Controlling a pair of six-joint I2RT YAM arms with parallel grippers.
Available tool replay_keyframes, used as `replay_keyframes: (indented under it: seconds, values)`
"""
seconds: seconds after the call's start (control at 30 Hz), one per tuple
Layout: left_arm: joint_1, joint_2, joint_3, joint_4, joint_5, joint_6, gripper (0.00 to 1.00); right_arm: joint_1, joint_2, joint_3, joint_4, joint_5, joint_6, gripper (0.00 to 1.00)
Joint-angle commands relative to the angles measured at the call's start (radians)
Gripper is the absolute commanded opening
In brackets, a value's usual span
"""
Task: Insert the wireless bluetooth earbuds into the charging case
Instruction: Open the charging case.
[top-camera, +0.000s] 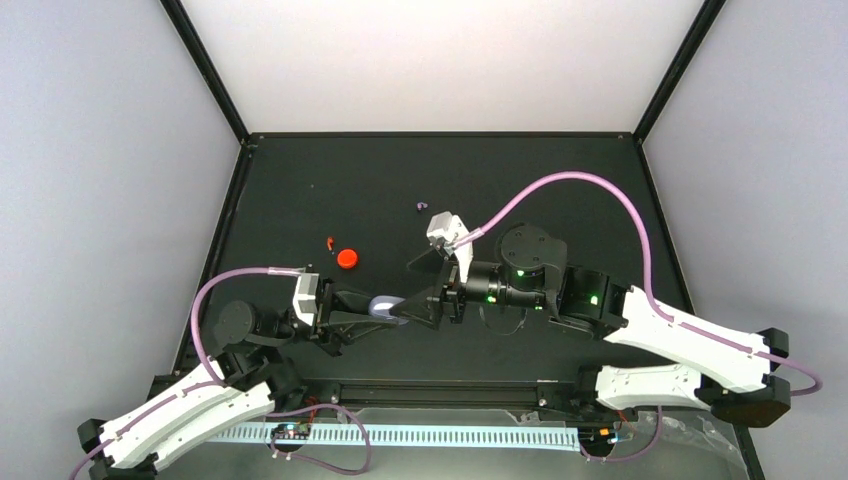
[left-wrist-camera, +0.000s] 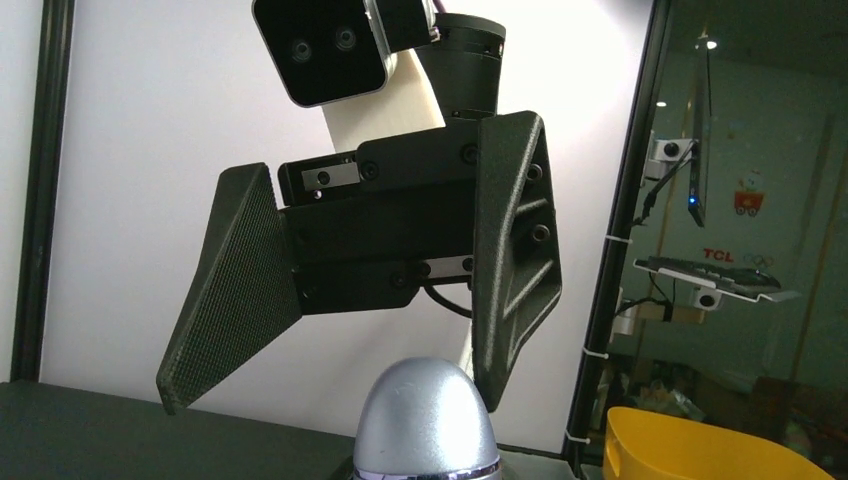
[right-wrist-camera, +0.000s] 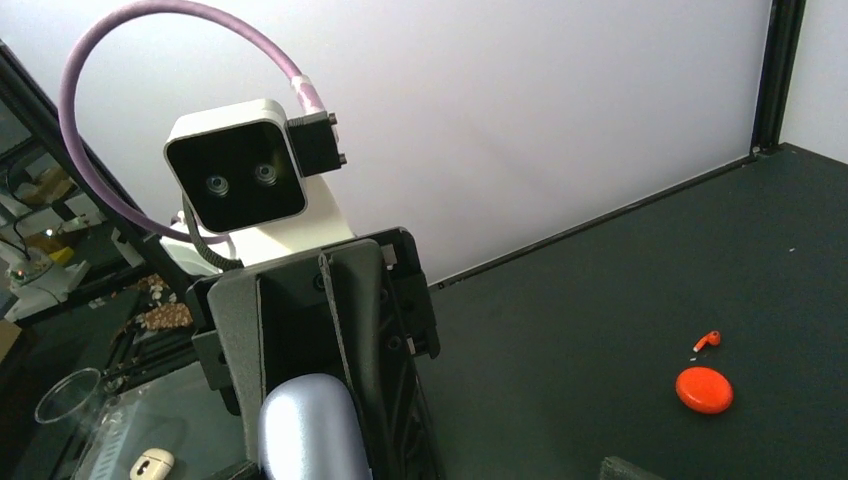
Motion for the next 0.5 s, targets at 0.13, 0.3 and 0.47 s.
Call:
replay_keyframes:
  seconds: [0.13, 0.3, 0.47]
  values:
    - [0.005, 0.003, 0.045, 0.043, 0.020, -0.003, 0.02, 0.024, 0.016, 0.043, -0.073, 0.034, -0.050, 0.89]
    - [0.005, 0.003, 0.047, 0.050, 0.028, -0.010, 0.02, 0.025, 0.025, 0.046, -0.094, 0.093, -0.050, 0.87]
    - [0.005, 0.005, 0.048, 0.049, 0.049, -0.013, 0.02, 0.025, 0.023, 0.048, -0.102, 0.165, -0.039, 0.83]
